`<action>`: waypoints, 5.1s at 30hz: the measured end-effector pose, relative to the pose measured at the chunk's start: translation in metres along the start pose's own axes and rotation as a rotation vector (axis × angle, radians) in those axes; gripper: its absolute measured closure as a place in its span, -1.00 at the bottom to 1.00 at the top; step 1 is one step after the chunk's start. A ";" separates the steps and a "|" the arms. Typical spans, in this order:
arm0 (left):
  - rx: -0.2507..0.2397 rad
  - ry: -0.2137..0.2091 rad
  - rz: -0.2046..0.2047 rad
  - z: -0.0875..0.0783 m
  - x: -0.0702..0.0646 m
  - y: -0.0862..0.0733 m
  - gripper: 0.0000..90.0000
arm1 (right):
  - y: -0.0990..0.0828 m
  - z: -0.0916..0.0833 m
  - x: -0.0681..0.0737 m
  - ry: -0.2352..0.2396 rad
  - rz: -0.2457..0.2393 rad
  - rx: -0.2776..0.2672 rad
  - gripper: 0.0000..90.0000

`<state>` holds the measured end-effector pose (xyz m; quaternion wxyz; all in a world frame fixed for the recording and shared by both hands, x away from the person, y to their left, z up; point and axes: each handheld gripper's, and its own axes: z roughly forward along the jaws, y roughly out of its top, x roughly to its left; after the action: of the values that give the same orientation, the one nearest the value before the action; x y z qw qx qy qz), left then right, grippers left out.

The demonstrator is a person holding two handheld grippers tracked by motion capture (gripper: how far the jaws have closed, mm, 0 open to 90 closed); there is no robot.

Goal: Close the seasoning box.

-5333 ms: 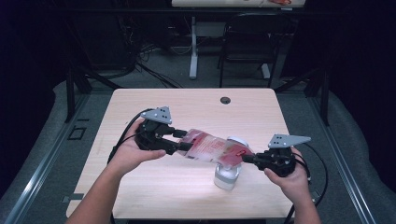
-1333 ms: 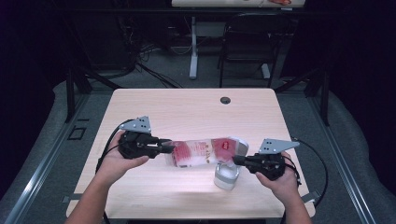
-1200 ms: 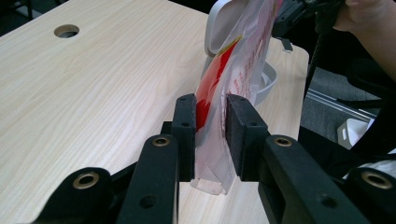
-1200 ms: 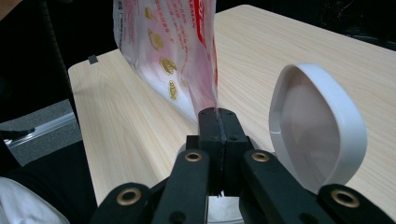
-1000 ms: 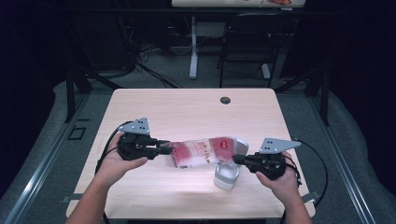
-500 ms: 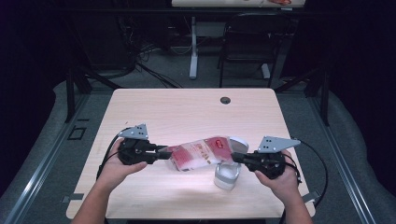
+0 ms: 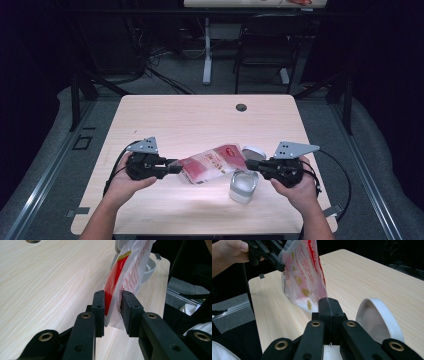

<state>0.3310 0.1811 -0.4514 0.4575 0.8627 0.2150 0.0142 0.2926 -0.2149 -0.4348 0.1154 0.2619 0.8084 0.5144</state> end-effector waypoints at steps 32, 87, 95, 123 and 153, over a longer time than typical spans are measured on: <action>0.015 0.025 0.007 0.000 -0.001 -0.007 0.51 | 0.033 0.001 0.009 -0.012 -0.101 0.077 1.00; 0.029 0.093 -0.062 0.021 0.020 -0.066 0.55 | 0.037 0.053 0.023 -0.014 -0.134 0.158 1.00; 0.050 0.114 -0.051 0.029 0.021 -0.072 0.51 | 0.033 0.058 0.024 -0.020 -0.149 0.171 1.00; 0.018 0.155 -0.079 0.026 0.022 -0.073 0.13 | 0.034 0.061 0.031 -0.053 -0.217 0.194 1.00; -0.010 0.174 -0.049 0.010 0.016 -0.067 0.25 | 0.047 0.069 0.043 -0.019 -0.242 0.179 1.00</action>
<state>0.3241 0.2123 -0.5139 0.4416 0.8504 0.2749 0.0787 0.3023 -0.1221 -0.4199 0.1604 0.1767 0.8757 0.4199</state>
